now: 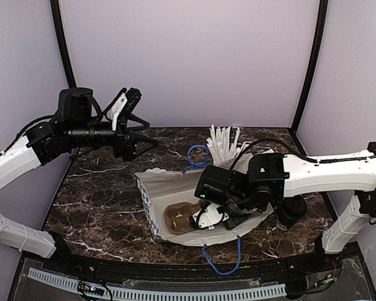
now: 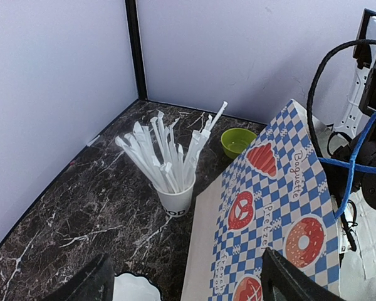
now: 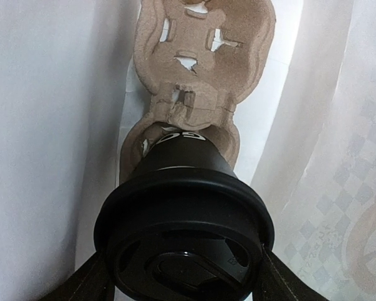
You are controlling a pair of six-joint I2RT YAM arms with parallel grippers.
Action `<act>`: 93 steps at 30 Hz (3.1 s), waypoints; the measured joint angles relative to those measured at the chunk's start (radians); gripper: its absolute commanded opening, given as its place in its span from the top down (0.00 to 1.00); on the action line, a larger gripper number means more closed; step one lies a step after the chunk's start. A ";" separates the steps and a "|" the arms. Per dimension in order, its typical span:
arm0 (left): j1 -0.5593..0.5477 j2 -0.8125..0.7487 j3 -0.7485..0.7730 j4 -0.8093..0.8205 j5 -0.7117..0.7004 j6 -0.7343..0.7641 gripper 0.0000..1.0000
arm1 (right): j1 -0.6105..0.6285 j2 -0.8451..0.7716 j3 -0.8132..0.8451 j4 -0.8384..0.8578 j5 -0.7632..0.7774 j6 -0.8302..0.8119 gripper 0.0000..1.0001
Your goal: Pack the takeout coffee
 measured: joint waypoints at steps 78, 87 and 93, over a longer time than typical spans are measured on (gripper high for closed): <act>0.005 0.179 0.246 -0.275 0.230 0.012 0.06 | -0.179 0.099 0.595 -0.400 -0.546 0.007 0.10; -0.067 0.264 0.293 -0.432 0.245 0.046 0.11 | -0.267 -0.220 0.490 -0.370 -0.484 0.019 0.11; -0.089 0.366 0.354 -0.507 0.235 0.063 0.19 | -0.513 -0.409 0.265 -0.335 -0.421 0.021 0.12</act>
